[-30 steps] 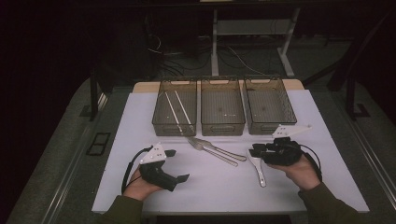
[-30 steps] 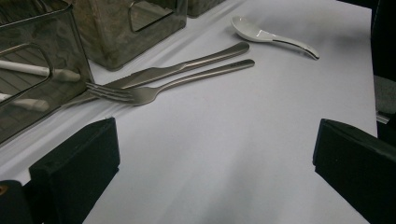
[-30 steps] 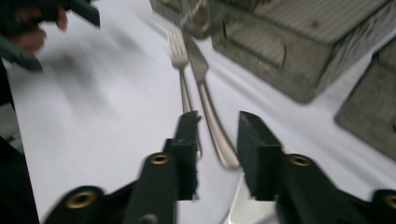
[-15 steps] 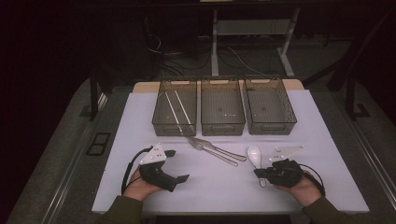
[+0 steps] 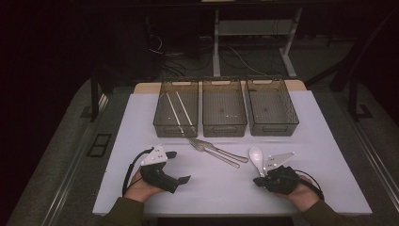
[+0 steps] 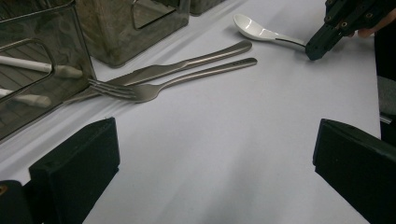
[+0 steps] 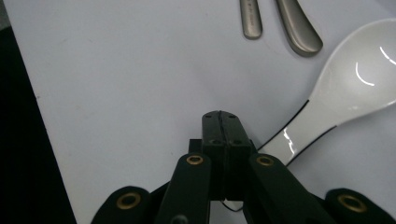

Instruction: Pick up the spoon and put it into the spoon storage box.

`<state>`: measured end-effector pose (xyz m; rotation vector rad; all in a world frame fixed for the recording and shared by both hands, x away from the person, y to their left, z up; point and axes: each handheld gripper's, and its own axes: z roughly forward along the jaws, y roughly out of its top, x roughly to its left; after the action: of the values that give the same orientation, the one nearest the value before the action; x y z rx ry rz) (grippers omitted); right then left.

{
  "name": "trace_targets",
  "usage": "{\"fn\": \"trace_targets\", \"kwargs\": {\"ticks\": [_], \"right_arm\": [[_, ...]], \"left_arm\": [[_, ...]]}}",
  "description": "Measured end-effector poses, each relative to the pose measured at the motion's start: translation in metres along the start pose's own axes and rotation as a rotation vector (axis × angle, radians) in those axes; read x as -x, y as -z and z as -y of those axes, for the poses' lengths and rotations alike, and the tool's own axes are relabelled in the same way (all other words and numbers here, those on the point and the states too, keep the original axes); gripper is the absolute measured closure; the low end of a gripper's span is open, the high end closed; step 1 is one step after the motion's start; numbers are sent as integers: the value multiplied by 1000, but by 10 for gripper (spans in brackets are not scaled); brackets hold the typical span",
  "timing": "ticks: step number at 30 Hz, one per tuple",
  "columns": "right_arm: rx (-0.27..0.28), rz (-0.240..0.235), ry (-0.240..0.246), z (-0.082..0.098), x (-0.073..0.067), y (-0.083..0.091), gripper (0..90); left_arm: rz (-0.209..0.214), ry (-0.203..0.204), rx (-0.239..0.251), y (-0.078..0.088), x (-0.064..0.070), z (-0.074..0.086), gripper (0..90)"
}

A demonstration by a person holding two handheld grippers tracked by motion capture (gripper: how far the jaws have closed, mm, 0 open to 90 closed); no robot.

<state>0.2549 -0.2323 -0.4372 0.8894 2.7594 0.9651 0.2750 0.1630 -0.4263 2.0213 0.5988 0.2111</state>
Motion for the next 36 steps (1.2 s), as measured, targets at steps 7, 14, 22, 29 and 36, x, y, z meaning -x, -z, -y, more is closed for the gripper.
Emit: {"fn": "trace_targets", "kwargs": {"ticks": [7, 14, 22, 29, 36], "right_arm": [[-4, 28, -10, 7, 7, 6, 896], [-8, 63, -42, 15, 18, 15, 897], [-11, 91, -74, 21, 33, 22, 897], [-12, 128, -113, 26, 49, 26, 897], [-8, 162, -140, 28, 67, 28, 897]], "left_arm": [[0, 3, 3, 0, 0, 0, 0], [0, 1, 1, 0, 0, 0, 0], [2, -2, 2, 0, 0, 0, 0], [4, -3, 3, 0, 0, 0, 0], [4, -5, -1, 0, 0, 0, 0]]}}
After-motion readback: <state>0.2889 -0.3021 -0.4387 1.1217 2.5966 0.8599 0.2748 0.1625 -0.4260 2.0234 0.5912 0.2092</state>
